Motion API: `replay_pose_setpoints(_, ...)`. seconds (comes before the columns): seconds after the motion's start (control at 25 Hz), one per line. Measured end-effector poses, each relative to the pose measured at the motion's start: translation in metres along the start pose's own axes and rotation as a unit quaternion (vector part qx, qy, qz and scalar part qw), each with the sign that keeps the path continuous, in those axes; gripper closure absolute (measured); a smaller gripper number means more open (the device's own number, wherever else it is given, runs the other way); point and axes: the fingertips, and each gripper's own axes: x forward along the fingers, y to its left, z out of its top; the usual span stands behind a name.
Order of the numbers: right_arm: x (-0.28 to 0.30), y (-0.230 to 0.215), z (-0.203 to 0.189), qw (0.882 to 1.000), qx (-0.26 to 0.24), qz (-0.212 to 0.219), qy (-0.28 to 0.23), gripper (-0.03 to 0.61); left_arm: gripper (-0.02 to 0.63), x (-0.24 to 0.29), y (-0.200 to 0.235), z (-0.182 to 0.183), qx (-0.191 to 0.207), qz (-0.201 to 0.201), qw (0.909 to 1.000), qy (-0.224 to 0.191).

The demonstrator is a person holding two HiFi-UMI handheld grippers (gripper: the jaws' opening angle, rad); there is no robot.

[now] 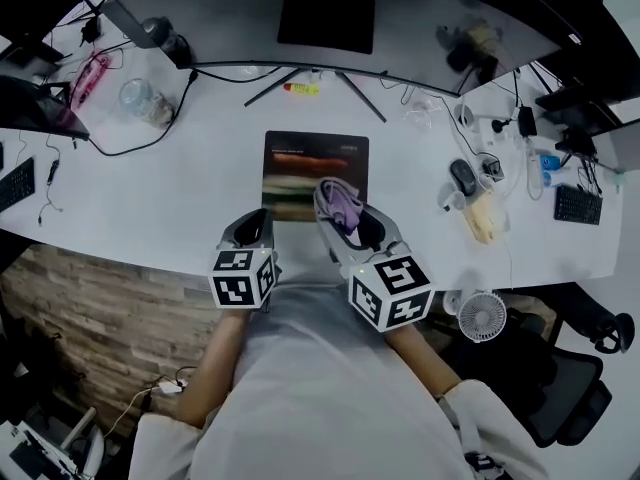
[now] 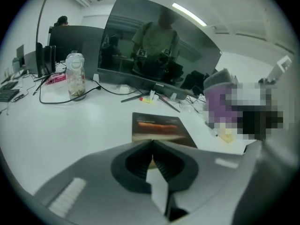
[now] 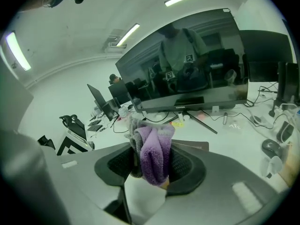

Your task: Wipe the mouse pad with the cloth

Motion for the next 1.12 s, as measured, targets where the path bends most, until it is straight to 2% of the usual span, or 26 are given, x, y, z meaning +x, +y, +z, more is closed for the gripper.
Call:
replay_pose_setpoints(0.36, 0.067, -0.005, -0.008, 0.998, 0.018, 0.001, 0.06, 0.403, 0.614, 0.042, 0.019, -0.024, -0.005, 0.001, 0.9987, 0.051)
replay_pose_setpoints(0.6, 0.106, -0.005, -0.021, 0.995, 0.055, 0.002, 0.088, 0.403, 0.614, 0.058, 0.03, -0.038, -0.01, 0.003, 0.9975, 0.07)
replay_pose_setpoints(0.88, 0.149, -0.022, -0.022, 0.986, 0.126, 0.011, 0.107, 0.4, 0.614, 0.065, 0.031, -0.047, -0.025, 0.001, 0.9968, 0.076)
replay_pose_setpoints(1.12, 0.183, -0.026, -0.024, 0.978, 0.165, 0.016, 0.125, 0.396, 0.614, 0.066, 0.033, -0.047, -0.033, -0.001, 0.9972, 0.067)
